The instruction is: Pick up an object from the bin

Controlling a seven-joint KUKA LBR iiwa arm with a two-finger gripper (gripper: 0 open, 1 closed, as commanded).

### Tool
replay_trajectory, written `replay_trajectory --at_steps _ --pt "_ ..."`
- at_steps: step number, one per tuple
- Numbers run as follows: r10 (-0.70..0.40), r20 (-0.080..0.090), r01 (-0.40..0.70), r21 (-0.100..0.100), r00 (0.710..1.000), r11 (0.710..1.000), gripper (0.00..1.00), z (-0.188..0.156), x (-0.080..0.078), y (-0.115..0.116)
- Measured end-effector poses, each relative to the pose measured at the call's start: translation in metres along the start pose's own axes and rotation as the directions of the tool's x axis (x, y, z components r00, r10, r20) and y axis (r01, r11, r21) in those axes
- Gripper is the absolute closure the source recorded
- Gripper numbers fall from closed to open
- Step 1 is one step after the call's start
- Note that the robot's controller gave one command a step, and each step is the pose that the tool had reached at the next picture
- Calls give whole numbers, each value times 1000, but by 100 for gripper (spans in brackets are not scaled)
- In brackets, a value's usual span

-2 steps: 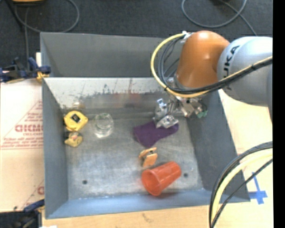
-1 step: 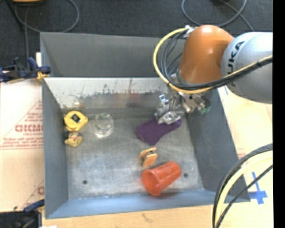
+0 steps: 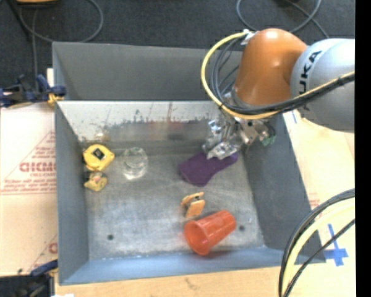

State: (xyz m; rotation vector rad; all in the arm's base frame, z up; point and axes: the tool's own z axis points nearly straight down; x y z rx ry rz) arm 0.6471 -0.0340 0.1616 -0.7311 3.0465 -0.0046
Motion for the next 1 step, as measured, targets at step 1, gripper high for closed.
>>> replay_trajectory --at_steps 1 --pt "1 -5 -1 -3 1000 1000 100 -8 1 0"
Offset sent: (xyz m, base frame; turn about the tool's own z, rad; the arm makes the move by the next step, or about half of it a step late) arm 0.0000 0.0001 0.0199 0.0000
